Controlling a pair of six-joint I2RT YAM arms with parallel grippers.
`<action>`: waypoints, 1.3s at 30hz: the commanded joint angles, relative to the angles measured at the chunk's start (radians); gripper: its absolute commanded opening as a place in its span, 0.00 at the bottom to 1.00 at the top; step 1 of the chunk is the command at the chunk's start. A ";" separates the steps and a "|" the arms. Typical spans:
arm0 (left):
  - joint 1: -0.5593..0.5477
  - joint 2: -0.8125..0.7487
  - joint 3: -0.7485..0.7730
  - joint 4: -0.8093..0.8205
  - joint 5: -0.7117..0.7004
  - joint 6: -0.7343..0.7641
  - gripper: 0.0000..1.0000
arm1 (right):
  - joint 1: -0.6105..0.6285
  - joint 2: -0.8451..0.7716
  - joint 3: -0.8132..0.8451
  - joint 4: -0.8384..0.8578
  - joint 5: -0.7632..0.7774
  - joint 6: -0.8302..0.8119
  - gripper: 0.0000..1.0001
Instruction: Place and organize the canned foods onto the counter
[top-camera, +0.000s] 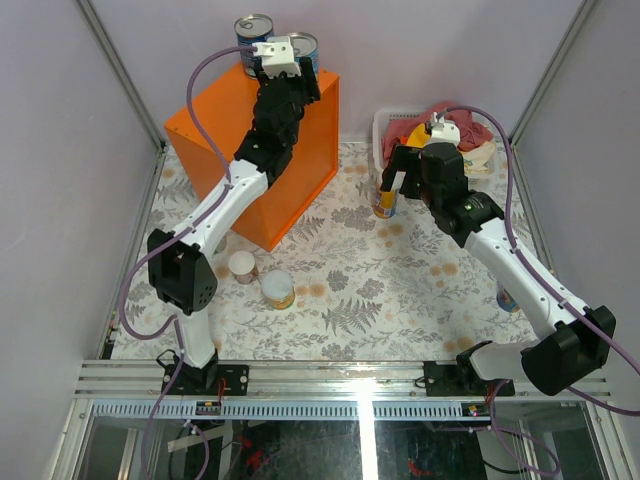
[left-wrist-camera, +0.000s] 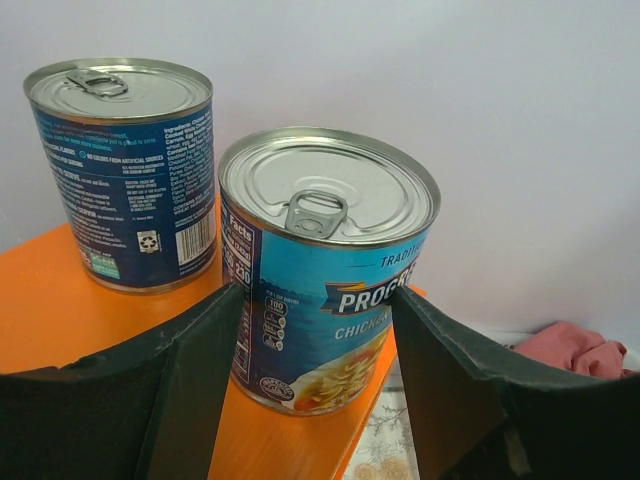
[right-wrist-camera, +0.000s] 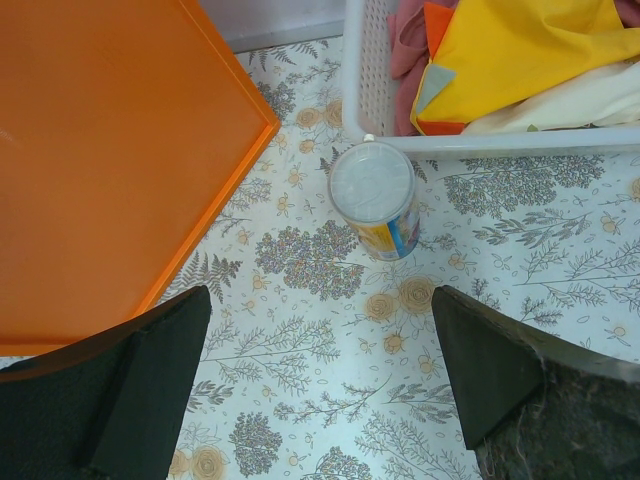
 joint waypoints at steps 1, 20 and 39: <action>0.016 0.036 0.060 -0.045 -0.036 -0.030 0.61 | -0.008 -0.017 0.011 0.053 -0.010 -0.005 0.99; 0.040 0.036 0.053 -0.059 -0.061 -0.065 0.66 | -0.008 0.004 0.022 0.044 -0.012 -0.009 0.99; -0.113 -0.275 -0.178 -0.138 -0.045 -0.154 0.88 | -0.014 -0.081 -0.040 -0.122 0.245 0.125 0.99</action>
